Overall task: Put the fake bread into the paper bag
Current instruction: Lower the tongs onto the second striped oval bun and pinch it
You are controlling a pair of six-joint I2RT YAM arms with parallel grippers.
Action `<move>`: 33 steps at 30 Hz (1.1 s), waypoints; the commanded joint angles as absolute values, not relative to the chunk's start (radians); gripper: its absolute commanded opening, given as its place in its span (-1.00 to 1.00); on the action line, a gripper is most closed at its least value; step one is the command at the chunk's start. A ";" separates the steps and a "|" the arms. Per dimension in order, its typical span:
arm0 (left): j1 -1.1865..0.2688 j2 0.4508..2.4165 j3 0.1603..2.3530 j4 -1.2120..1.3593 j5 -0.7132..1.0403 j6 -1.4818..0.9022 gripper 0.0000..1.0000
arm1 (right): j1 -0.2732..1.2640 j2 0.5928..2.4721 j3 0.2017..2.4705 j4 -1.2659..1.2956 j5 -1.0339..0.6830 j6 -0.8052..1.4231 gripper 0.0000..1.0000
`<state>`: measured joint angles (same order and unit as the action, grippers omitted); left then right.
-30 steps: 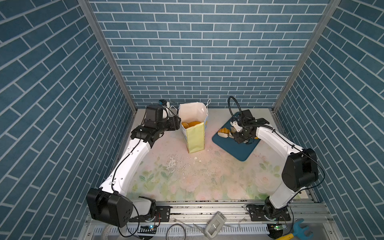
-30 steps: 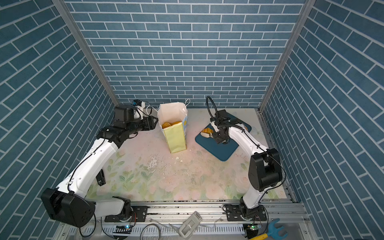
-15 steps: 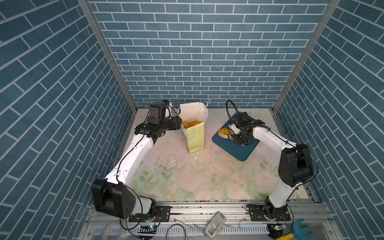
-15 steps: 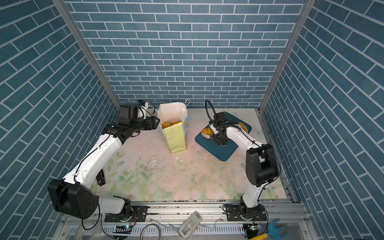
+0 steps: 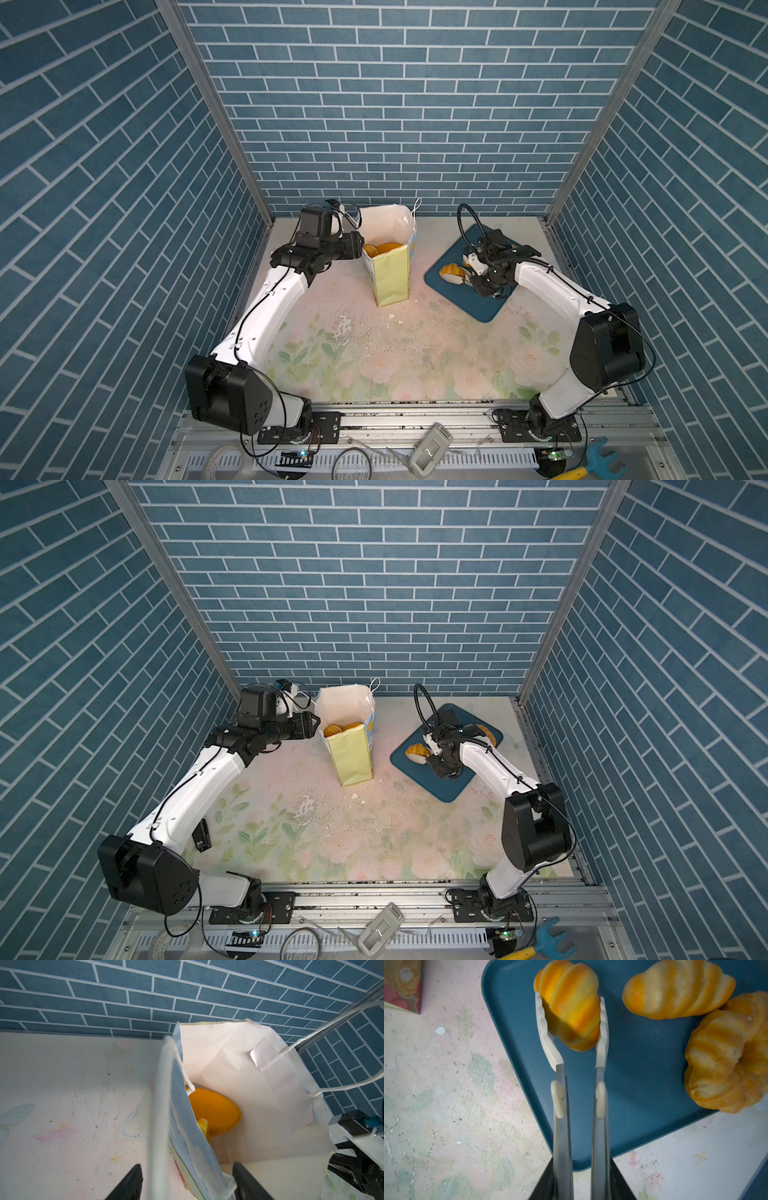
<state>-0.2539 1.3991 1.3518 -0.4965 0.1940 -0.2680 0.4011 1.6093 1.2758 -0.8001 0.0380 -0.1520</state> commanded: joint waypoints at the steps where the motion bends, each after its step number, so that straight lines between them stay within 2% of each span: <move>1: -0.252 1.395 1.374 -0.499 0.181 -0.253 0.40 | 0.404 1.557 1.251 -0.826 0.052 -0.117 -0.36; 33: -0.254 1.367 1.347 -0.477 0.206 -0.284 0.40 | 0.404 1.553 1.191 -0.759 0.044 -0.092 -0.33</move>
<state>-0.2539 1.3785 1.3514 -0.4953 0.2028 -0.2798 0.4011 1.5833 1.1984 -0.7734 0.0422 -0.1089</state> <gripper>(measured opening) 0.700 0.340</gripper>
